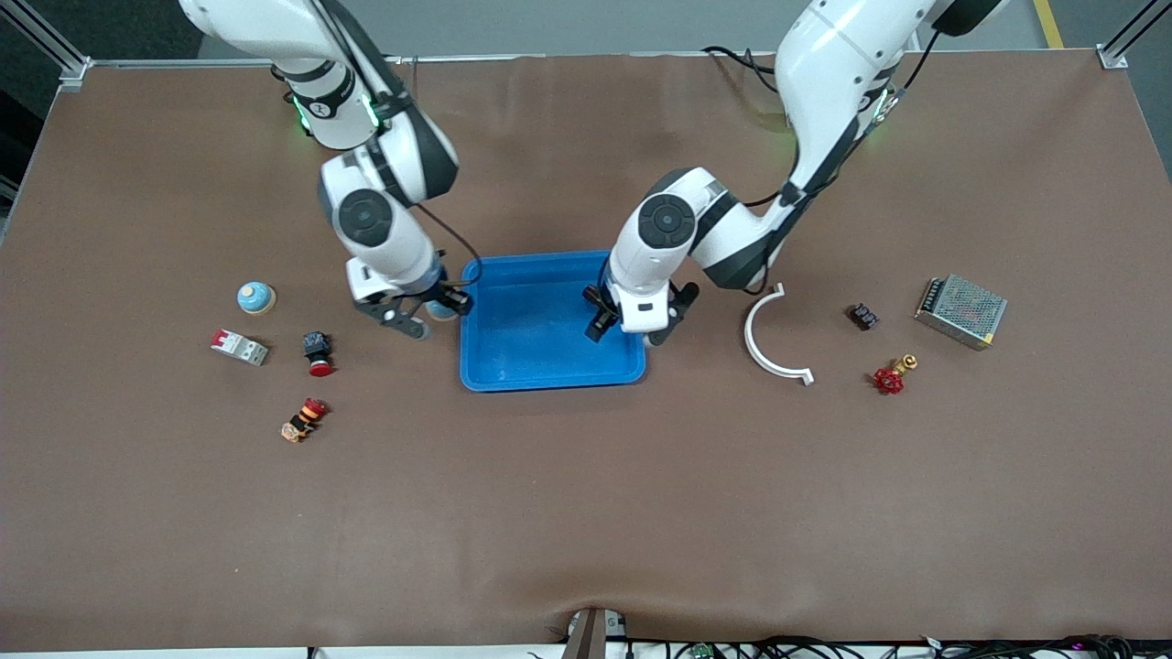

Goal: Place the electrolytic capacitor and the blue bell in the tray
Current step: 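Lower the capacitor into the tray with the left gripper and open, then release the bell in the tray while the left gripper reaches another capacitor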

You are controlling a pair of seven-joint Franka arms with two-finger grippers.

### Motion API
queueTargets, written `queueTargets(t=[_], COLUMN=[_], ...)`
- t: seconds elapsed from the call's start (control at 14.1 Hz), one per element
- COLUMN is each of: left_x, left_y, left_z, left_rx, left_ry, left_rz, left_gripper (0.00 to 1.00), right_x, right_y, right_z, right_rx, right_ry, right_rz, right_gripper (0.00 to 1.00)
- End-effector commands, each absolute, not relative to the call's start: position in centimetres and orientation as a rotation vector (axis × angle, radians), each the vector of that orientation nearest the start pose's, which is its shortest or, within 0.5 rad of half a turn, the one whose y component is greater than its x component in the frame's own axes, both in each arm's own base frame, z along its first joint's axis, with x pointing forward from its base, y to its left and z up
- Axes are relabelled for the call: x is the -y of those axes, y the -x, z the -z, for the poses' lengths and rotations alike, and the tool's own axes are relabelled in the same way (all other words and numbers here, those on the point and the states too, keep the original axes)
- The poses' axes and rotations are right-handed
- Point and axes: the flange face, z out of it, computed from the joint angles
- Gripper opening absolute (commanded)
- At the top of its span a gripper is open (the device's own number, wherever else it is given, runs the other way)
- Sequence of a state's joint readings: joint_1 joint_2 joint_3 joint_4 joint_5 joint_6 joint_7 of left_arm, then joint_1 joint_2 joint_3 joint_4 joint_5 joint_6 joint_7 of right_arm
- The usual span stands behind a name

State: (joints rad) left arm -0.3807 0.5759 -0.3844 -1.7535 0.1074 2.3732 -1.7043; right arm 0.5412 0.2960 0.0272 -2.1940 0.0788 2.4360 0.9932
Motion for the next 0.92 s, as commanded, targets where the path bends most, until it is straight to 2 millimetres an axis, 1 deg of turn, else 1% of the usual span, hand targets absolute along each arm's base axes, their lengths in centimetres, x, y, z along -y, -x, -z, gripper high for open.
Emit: queueTargets(t=[0.0,0.14,0.28,0.36,0.5,0.64,0.71,0.78,0.85], left_x=[39.6,34.8,29.8,27.7,24.2,20.9,19.2,17.5,15.9], left_y=[-52.2,-53.9,-54.9,-55.3,-56.0,-56.2,-56.2,-56.1,-56.1], left_z=[-29.8,-29.7,-29.1,-28.8,-28.0,-27.3,-27.3,-26.7,-26.5], left_rx=[1.300,1.178,1.073,1.059,1.070,1.111,1.097,1.071,1.068], left_ry=[2.877,2.830,2.795,2.786,2.764,2.728,2.716,2.709,2.712], left_rz=[-0.075,-0.064,-0.055,-0.065,-0.097,-0.105,-0.085,-0.087,-0.087], left_gripper=[1.00,1.00,1.00,1.00,1.00,1.00,1.00,1.00,1.00], right_x=[-31.9,-34.3,-35.3,-35.5,-36.5,-37.1,-37.2,-37.3,-37.2], right_y=[-45.3,-43.8,-43.2,-43.2,-42.5,-42.3,-42.2,-42.2,-42.2], right_z=[-22.3,-20.7,-20.0,-19.8,-19.8,-19.7,-19.4,-19.1,-18.2], right_rx=[-0.835,-0.847,-0.850,-0.843,-0.837,-0.838,-0.835,-0.835,-0.841], right_ry=[3.015,3.004,2.991,2.990,2.985,2.977,2.981,2.983,2.992], right_rz=[-0.104,-0.092,-0.073,-0.068,-0.063,-0.053,-0.056,-0.059,-0.068], right_gripper=[0.00,0.00,0.00,0.00,0.00,0.00,0.00,0.00,0.00])
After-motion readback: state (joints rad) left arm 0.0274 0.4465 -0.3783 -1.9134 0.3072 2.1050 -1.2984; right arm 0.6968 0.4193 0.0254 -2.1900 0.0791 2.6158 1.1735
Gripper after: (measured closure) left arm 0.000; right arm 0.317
